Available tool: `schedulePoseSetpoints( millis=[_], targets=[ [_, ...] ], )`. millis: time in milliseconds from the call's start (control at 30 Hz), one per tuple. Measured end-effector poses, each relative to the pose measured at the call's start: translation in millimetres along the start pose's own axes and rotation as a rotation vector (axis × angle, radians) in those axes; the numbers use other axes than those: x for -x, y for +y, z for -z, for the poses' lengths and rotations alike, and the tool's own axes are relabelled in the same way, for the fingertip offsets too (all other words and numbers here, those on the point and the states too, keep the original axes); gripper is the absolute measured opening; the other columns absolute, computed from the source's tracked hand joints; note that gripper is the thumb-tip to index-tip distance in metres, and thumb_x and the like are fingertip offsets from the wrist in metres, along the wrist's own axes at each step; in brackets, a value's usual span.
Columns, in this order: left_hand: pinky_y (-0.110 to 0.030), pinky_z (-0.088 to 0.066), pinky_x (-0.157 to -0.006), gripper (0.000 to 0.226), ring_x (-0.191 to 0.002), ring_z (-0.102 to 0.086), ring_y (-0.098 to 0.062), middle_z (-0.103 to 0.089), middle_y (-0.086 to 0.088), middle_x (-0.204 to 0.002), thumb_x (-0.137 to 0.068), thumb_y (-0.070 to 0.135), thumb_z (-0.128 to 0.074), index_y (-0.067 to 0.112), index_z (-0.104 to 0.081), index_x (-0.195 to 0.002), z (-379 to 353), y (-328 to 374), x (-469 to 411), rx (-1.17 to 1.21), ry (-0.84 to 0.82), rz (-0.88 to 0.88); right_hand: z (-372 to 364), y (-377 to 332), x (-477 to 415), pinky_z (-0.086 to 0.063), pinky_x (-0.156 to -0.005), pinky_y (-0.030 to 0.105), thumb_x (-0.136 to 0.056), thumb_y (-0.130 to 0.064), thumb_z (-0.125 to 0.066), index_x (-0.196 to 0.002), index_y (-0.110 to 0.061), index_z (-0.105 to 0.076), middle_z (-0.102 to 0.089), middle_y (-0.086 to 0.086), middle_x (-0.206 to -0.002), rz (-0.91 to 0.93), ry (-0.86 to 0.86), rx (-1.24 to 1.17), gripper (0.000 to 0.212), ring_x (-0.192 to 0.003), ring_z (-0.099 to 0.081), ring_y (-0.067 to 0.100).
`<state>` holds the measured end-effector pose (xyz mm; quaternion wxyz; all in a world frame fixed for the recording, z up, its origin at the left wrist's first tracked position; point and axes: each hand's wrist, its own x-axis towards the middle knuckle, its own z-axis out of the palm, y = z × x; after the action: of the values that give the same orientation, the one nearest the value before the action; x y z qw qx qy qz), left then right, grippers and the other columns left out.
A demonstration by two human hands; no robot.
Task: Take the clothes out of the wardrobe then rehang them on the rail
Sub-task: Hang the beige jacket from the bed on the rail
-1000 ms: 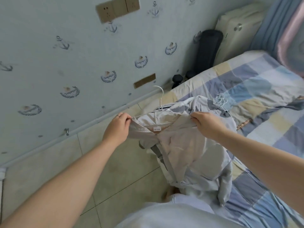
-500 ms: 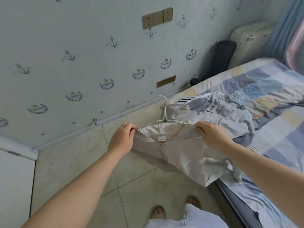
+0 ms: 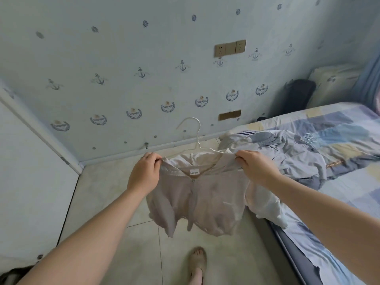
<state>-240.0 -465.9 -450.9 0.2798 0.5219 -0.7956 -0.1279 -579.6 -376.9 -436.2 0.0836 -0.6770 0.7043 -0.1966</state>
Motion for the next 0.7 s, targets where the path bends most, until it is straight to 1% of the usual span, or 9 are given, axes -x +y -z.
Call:
schedulePoseSetpoints(
  millis=[100, 200, 300, 433, 533, 633, 700],
  targets=[
    [-0.04, -0.048, -0.079, 0.013, -0.095, -0.059, -0.029, -0.061, -0.008, -0.102, -0.099, 0.011, -0.051, 0.008, -0.063, -0.102, 39.0, 3.6, 40.0, -0.031, 0.07, -0.012, 7.5, -29.6, 26.6, -0.051, -0.065, 0.04, -0.101, -0.025, -0.044, -0.096, -0.022, -0.062, -0.063, -0.006, -0.092, 0.061, -0.008, 0.007, 0.018, -0.08, -0.056, 0.022],
    [-0.042, -0.049, -0.08, 0.013, -0.095, -0.058, -0.03, -0.061, -0.01, -0.101, -0.099, 0.01, -0.051, 0.007, -0.063, -0.102, 79.0, 7.0, 73.2, -0.064, 0.141, -0.005, 17.6, -61.6, 46.0, -0.051, -0.066, 0.044, -0.1, -0.023, -0.045, -0.093, -0.021, -0.059, -0.063, -0.003, -0.09, 0.132, -0.01, 0.009, 0.016, -0.08, -0.057, 0.025],
    [-0.044, -0.049, -0.079, 0.014, -0.094, -0.058, -0.029, -0.061, -0.009, -0.101, -0.1, 0.011, -0.05, 0.006, -0.063, -0.103, 117.9, 9.0, 101.1, -0.096, 0.203, 0.0, 29.5, -94.9, 58.7, -0.05, -0.064, 0.041, -0.1, -0.024, -0.045, -0.093, -0.021, -0.058, -0.063, -0.003, -0.089, 0.2, 0.015, 0.015, 0.015, -0.078, -0.057, 0.027],
    [-0.042, -0.049, -0.08, 0.017, -0.093, -0.059, -0.03, -0.061, -0.01, -0.102, -0.101, 0.012, -0.049, 0.005, -0.064, -0.104, 168.6, 14.1, 131.6, -0.132, 0.313, 0.03, 49.4, -140.9, 67.3, -0.045, -0.057, 0.036, -0.101, -0.025, -0.045, -0.091, -0.021, -0.058, -0.056, -0.007, -0.079, 0.306, 0.073, 0.008, 0.017, -0.072, -0.055, 0.025],
    [-0.043, -0.05, -0.079, 0.017, -0.092, -0.06, -0.032, -0.061, -0.011, -0.102, -0.101, 0.013, -0.049, 0.005, -0.064, -0.105, 211.1, 19.5, 150.0, -0.141, 0.4, 0.037, 67.9, -177.9, 68.9, -0.039, -0.055, 0.033, -0.101, -0.026, -0.045, -0.091, -0.022, -0.058, -0.053, -0.01, -0.079, 0.358, 0.135, -0.009, 0.017, -0.073, -0.053, 0.023],
    [-0.041, -0.049, -0.08, 0.017, -0.095, -0.061, -0.031, -0.062, -0.011, -0.106, -0.101, 0.013, -0.05, 0.006, -0.064, -0.107, 262.4, 27.6, 162.8, -0.157, 0.506, 0.022, 92.7, -218.6, 67.3, -0.044, -0.058, 0.035, -0.101, -0.025, -0.044, -0.095, -0.022, -0.06, -0.055, -0.011, -0.082, 0.428, 0.209, -0.038, 0.017, -0.076, -0.055, 0.023],
    [-0.039, -0.049, -0.078, 0.016, -0.093, -0.06, -0.03, -0.061, -0.01, -0.104, -0.1, 0.013, -0.05, 0.007, -0.065, -0.105, 301.9, 34.2, 168.2, -0.181, 0.581, -0.016, 113.3, -247.9, 65.2, -0.044, -0.059, 0.034, -0.1, -0.024, -0.045, -0.094, -0.024, -0.06, -0.056, -0.012, -0.083, 0.474, 0.273, -0.074, 0.016, -0.077, -0.055, 0.022]
  ],
)
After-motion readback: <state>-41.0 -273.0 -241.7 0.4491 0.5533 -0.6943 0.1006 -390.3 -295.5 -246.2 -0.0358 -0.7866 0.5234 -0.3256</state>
